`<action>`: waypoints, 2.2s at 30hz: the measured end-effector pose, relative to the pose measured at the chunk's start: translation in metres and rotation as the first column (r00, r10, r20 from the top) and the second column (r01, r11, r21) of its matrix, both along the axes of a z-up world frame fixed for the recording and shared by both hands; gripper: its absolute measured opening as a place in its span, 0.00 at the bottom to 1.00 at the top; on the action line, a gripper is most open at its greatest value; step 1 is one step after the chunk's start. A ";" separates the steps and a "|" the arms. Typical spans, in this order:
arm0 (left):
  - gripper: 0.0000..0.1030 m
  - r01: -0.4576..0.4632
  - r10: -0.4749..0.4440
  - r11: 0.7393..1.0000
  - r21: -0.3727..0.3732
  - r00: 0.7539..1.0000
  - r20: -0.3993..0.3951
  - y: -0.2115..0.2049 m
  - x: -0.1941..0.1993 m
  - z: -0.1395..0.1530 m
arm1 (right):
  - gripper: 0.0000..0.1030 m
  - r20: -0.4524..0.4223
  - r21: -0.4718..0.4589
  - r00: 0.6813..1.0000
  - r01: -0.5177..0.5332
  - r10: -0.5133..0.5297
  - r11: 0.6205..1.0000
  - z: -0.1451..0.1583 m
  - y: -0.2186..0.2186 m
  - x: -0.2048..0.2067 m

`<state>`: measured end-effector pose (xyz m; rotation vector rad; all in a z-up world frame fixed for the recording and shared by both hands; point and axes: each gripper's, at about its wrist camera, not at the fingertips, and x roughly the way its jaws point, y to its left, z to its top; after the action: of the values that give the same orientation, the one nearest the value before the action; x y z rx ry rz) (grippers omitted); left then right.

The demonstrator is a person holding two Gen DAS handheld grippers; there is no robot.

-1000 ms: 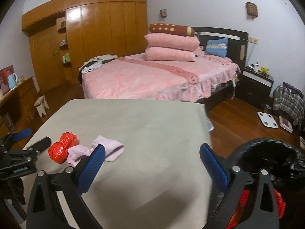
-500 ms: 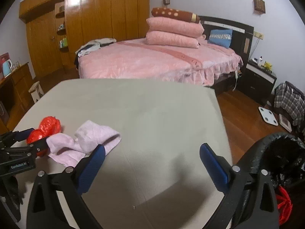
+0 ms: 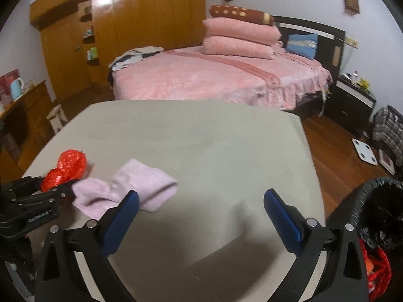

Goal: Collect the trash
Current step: 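Close the left tool on the red plastic bag while the right tool grasps the pink cloth, then lift the red bag and pink cloth and carry both over the bin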

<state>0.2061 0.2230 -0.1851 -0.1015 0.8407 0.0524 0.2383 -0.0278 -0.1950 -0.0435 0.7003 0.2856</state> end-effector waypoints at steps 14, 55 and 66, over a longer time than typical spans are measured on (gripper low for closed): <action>0.44 -0.100 0.101 0.994 0.045 0.995 -0.019 0.042 -0.006 0.002 | 0.94 -0.063 0.000 0.990 -0.125 0.124 0.992 -0.006 0.069 0.017; 0.40 -0.063 0.061 0.998 0.023 0.995 0.079 0.006 -0.042 0.039 | 0.20 -0.038 0.076 0.979 -0.197 0.201 0.977 0.028 0.045 -0.029; 0.40 -0.030 0.032 0.999 -0.014 0.985 0.167 -0.040 -0.059 0.092 | 0.20 0.057 0.100 0.990 -0.138 0.133 0.985 0.083 -0.006 -0.057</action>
<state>0.1474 0.1830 -0.0932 -0.1282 0.6714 0.0670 0.1816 -0.0337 -0.1121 0.0006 0.6327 0.4495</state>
